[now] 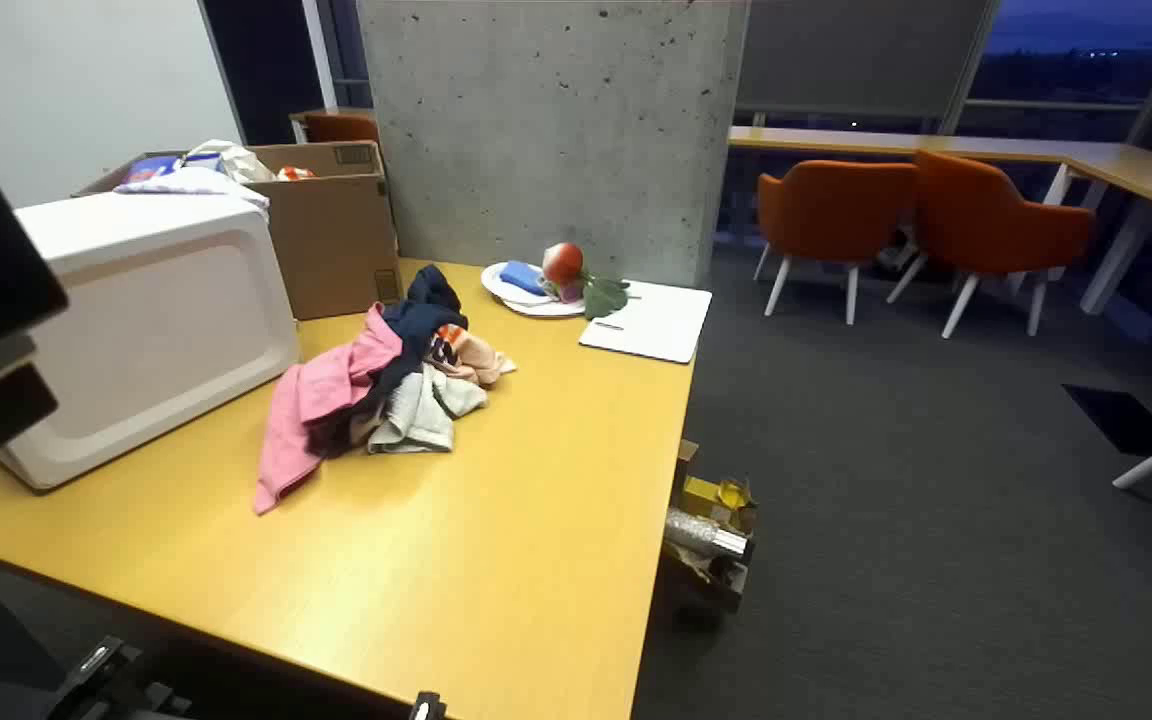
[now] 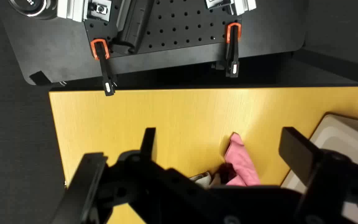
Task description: Pick up the pink shirt and move it to the bottom left side of the table, pick up the dark blue shirt and move it to the top right side on the table, pick up the peach shirt and move it to the top left side of the table, pick up the white towel and move it to the bottom right side of the table
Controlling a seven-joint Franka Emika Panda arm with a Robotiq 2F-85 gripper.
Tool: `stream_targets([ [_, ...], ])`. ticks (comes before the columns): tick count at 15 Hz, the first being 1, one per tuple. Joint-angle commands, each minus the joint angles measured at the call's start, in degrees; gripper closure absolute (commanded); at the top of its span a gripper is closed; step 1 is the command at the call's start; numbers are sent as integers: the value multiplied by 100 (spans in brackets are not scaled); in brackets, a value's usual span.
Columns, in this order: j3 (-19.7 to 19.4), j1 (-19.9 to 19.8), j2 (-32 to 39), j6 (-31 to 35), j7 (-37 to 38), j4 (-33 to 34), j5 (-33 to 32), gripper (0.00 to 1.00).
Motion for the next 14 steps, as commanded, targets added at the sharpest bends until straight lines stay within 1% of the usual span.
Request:
stream_targets([
  [1,61,-70,19,-27,-52,-34,56,0],
  [6,63,-71,37,-27,-52,-106,57,0],
  [8,65,-7,634,626,-138,140,17,0],
  [11,-24,106,1657,1922,-366,435,42,0],
  [14,-26,303,2662,3128,-540,612,172,0],
])
